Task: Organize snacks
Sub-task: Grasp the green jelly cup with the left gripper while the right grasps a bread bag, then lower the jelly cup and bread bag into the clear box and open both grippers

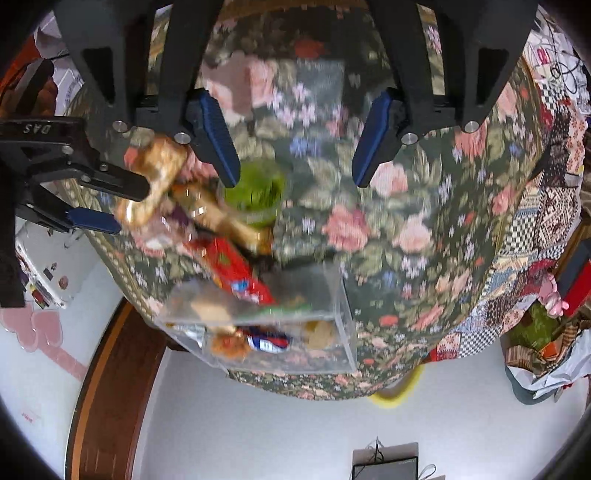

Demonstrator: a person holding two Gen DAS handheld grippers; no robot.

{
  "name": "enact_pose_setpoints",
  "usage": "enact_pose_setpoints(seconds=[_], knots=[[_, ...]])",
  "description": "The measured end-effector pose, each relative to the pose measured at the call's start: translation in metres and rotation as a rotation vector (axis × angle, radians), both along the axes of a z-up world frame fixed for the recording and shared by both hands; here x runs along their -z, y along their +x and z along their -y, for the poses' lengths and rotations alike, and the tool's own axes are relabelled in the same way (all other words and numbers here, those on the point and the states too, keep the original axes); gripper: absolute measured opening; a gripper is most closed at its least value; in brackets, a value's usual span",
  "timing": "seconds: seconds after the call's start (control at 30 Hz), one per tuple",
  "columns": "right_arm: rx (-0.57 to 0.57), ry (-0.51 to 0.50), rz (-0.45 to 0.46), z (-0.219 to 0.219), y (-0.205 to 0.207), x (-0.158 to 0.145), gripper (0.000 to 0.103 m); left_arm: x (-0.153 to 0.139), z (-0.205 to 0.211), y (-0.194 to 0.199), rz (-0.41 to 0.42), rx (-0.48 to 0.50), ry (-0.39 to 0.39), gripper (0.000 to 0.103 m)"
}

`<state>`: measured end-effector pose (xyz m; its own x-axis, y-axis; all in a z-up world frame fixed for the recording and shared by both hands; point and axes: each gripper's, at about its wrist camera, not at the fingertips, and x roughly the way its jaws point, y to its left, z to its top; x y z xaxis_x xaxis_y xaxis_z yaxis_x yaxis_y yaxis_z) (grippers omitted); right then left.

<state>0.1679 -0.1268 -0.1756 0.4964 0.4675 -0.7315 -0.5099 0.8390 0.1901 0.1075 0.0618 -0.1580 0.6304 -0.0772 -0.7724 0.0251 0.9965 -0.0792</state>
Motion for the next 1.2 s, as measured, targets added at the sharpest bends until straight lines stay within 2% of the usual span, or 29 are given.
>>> enact_pose_setpoints(seconds=[0.07, 0.2, 0.4, 0.57, 0.77, 1.03, 1.07, 1.1, 1.2], knots=[[-0.003, -0.009, -0.027, -0.004, -0.001, 0.009, 0.082, 0.005, -0.001, -0.007, -0.008, 0.0, -0.008, 0.065], [-0.014, -0.009, -0.08, -0.011, -0.004, 0.023, 0.086, 0.013, -0.002, -0.011, -0.025, -0.005, -0.026, 0.068], [-0.018, 0.001, -0.064, -0.012, -0.006, 0.023, 0.087, 0.022, 0.002, -0.004, -0.043, -0.004, -0.046, 0.068], [-0.027, 0.049, -0.061, -0.003, -0.008, 0.02, 0.068, 0.025, 0.015, 0.008, -0.046, 0.017, -0.048, 0.069], [-0.011, 0.083, -0.037, 0.007, -0.007, 0.01, 0.051, 0.034, 0.029, 0.03, -0.065, 0.029, -0.052, 0.07], [0.006, 0.107, -0.016, 0.02, -0.005, 0.0, 0.047, 0.05, 0.034, 0.046, -0.072, -0.007, -0.04, 0.069], [0.008, 0.11, -0.015, 0.021, -0.004, -0.001, 0.047, 0.05, 0.033, 0.046, -0.07, -0.007, -0.046, 0.067], [0.012, 0.114, -0.013, 0.022, -0.005, -0.003, 0.047, 0.051, 0.032, 0.046, -0.066, -0.004, -0.051, 0.06], [0.021, 0.12, -0.003, 0.026, -0.003, -0.007, 0.047, 0.049, 0.032, 0.043, -0.049, 0.007, -0.041, 0.06]])
